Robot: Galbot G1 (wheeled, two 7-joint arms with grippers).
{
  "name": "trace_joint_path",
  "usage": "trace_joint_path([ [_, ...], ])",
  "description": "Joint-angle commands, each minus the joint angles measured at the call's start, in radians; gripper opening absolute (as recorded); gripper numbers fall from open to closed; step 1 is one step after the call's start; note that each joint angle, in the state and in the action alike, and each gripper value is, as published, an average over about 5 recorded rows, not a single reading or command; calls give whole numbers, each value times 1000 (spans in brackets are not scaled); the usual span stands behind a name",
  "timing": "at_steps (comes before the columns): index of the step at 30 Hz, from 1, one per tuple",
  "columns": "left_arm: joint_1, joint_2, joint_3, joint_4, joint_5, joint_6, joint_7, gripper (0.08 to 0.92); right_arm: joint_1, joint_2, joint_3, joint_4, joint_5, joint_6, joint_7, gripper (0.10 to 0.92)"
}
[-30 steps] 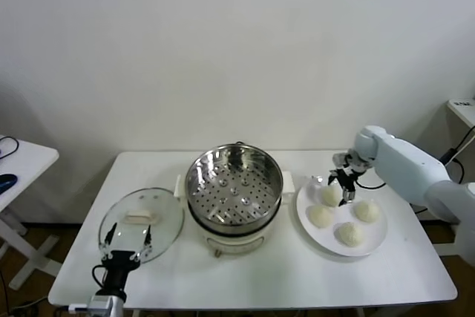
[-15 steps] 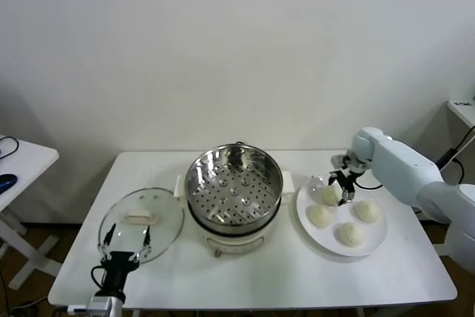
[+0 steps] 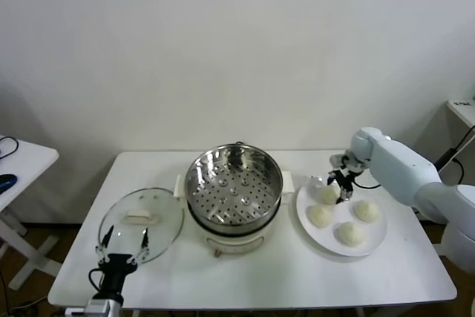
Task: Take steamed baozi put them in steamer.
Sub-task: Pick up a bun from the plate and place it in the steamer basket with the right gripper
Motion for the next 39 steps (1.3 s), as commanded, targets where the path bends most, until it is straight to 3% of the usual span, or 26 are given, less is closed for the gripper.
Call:
trace_joint_path([
  [1, 3, -1, -3, -5, 0, 0, 0, 823, 34, -22, -7, 73, 18, 4, 0, 704],
  [11, 10, -3, -7, -10, 4, 4, 2, 823, 345, -177, -210, 507, 152, 26, -8, 701],
  [18, 24, -2, -4, -22, 9, 3, 4, 823, 590, -179, -272, 712, 65, 112, -38, 699],
  [25, 35, -6, 14, -27, 21, 2, 4, 823, 638, -91, -260, 849, -65, 181, -50, 704],
  [31, 38, -1, 10, -46, 19, 19, 1, 823, 557, 38, -231, 859, -161, 203, -49, 698],
  [39, 28, 32, 4, -55, 2, 19, 9, 823, 395, 258, -172, 656, -287, 274, -36, 700],
])
